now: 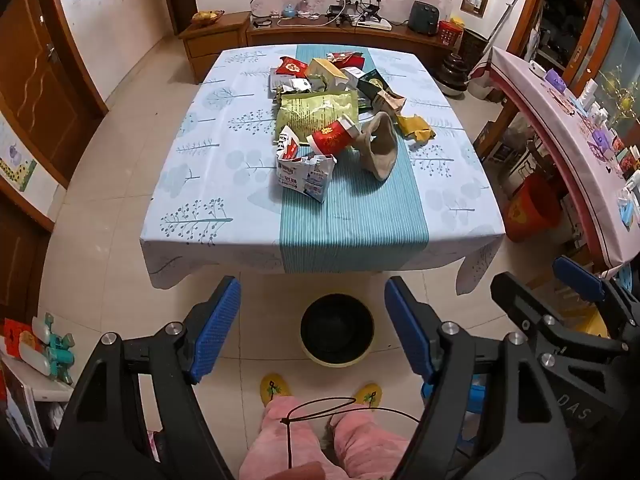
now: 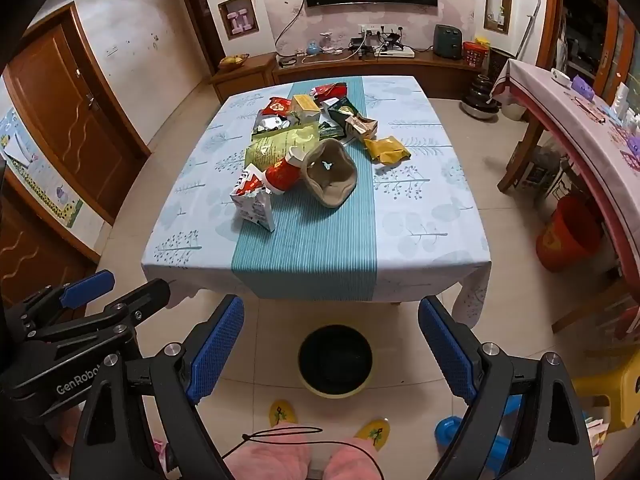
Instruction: Collect trash
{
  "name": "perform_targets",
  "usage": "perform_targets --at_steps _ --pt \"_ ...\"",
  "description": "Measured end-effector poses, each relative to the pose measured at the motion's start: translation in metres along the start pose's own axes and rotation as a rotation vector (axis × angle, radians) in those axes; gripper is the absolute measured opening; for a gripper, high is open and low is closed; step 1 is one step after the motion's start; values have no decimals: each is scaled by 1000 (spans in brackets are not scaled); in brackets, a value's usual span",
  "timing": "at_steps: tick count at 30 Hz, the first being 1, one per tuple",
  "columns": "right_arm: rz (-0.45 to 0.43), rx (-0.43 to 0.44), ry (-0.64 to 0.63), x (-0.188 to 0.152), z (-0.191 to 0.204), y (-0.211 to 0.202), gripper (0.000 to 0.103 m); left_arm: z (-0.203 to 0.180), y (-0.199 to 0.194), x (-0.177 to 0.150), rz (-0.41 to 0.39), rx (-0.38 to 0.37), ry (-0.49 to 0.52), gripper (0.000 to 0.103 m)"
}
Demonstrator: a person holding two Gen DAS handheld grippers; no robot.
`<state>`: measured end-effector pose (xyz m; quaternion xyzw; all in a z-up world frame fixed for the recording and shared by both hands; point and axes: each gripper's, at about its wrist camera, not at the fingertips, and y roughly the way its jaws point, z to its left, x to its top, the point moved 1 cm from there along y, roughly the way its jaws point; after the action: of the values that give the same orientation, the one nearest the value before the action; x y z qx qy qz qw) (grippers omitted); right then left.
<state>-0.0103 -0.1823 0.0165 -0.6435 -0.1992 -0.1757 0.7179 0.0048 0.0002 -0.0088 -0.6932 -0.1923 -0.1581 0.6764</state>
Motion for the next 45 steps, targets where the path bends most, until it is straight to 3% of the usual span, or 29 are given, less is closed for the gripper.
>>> perform_targets --at_steps 45 --pt "0 -17 -47 13 11 10 90 2 12 5 24 -7 -15 72"
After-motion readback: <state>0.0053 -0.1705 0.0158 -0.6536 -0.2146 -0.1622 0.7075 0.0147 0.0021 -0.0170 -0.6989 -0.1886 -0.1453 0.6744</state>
